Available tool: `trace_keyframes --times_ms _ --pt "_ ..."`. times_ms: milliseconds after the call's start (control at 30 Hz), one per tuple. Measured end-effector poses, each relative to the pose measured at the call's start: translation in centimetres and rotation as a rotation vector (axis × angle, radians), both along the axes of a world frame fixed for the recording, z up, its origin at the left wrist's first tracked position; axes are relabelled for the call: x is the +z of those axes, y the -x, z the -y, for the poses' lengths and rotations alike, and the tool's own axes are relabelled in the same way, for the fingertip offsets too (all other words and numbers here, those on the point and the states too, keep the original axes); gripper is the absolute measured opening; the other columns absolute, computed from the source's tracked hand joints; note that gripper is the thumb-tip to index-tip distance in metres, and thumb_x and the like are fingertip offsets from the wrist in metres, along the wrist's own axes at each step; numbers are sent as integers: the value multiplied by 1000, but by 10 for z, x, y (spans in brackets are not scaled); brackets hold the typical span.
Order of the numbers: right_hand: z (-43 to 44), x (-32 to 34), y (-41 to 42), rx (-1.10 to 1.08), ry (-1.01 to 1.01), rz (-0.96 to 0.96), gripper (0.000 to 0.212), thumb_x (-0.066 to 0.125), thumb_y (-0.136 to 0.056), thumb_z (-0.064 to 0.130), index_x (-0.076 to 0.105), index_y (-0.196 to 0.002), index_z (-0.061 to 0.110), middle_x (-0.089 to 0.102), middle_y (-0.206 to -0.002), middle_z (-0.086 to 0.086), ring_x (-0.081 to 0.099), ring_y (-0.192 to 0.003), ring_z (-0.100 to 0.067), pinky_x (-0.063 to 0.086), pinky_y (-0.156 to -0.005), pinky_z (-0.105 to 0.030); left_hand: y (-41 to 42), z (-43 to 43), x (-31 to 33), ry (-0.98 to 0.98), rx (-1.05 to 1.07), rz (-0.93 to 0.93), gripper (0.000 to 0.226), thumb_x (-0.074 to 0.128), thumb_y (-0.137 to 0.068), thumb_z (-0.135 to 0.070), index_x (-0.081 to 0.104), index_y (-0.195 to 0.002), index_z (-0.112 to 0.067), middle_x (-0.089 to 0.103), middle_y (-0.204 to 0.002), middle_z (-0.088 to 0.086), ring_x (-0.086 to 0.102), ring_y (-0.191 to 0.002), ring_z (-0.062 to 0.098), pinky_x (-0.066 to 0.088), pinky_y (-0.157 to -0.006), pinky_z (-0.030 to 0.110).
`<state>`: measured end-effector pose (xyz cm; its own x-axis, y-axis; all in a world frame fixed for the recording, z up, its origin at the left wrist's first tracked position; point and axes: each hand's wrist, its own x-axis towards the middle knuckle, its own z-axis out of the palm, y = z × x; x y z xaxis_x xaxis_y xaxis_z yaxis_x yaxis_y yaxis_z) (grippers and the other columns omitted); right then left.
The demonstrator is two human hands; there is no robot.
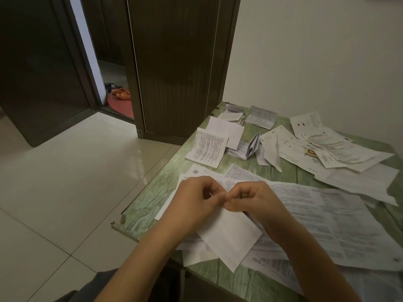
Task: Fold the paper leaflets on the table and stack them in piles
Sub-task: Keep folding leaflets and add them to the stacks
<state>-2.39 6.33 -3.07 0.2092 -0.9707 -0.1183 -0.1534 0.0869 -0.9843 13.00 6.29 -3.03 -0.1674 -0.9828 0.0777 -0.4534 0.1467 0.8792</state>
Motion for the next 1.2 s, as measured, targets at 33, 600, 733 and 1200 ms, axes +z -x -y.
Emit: trace_keyframes --times_ms 33,600,733,1200 --pt "0 -1 -2 10 4 2 28 69 -71 -11 69 -55 11 60 -61 -12 55 -63 -19 48 -64 -23 0 0 -1 18 9 12 8 71 -81 -22 70 -75 -18 67 -73 -7 58 -65 2 44 -58 12" --pt "5 6 5 -69 -50 -30 15 63 -80 -4 66 -66 3 62 -56 -8 50 -48 -13 41 -50 -22 -24 8 16 42 404 -159 16 58 -90 -23 58 -74 -23 56 -74 -9 49 -63 2 41 -50 10" --pt "6 3 12 -177 12 -30 8 62 -82 0 65 -75 1 62 -57 -3 51 -52 -13 42 -54 -23 -40 11 21 16 403 -258 15 57 -90 -23 59 -75 -20 60 -74 -1 57 -66 16 45 -55 22" --pt "1 -3 -10 -155 57 -56 20 62 -87 14 58 -68 11 61 -59 3 56 -56 -10 44 -52 -20 -12 9 8 42 235 -238 12 59 -89 -25 63 -78 -28 64 -79 -10 58 -66 0 48 -57 12"
